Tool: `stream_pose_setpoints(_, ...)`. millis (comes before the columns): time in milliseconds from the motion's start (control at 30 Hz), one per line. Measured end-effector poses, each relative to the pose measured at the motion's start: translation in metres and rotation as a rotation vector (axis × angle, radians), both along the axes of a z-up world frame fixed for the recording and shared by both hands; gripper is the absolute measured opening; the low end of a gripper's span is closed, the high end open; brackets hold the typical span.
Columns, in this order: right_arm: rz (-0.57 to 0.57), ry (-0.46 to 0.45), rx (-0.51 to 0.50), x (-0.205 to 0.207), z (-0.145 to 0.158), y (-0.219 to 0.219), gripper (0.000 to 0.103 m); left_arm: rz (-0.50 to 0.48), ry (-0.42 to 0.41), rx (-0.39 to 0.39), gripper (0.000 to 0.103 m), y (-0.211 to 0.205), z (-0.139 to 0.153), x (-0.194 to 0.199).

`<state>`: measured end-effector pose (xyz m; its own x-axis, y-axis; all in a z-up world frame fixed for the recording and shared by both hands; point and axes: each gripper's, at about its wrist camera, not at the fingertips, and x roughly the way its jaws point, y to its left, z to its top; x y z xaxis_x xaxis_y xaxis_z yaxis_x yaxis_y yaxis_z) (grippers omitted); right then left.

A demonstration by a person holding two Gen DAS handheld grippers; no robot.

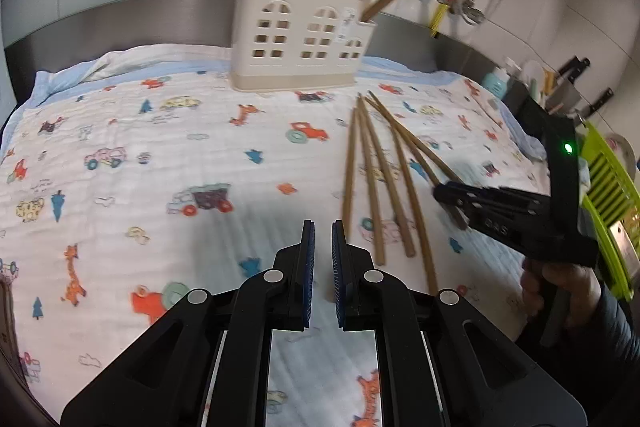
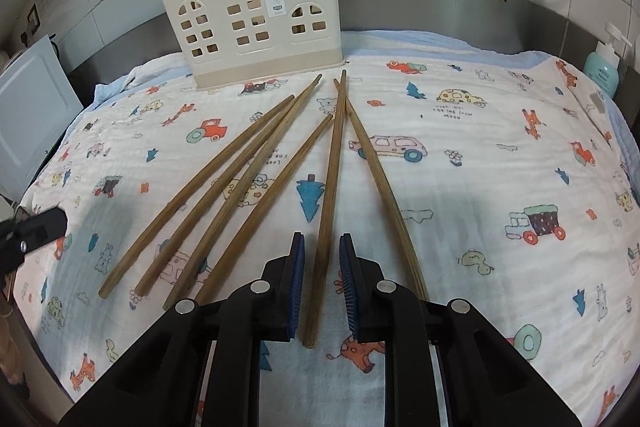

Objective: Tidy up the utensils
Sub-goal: 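Move the left tool toward the remaining chopsticks while the right tool closes on one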

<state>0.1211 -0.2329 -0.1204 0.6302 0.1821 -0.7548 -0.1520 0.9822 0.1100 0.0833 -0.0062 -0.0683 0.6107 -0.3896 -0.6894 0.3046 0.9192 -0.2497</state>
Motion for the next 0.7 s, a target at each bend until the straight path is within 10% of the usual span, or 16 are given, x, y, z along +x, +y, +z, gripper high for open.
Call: stream_pose_setpoints(700,0.012,-0.015,0.025,-0.001,-0.001,-0.009,0.007,-0.15,0.071,-0.021,0.009,-0.066,-0.022,-0.032)
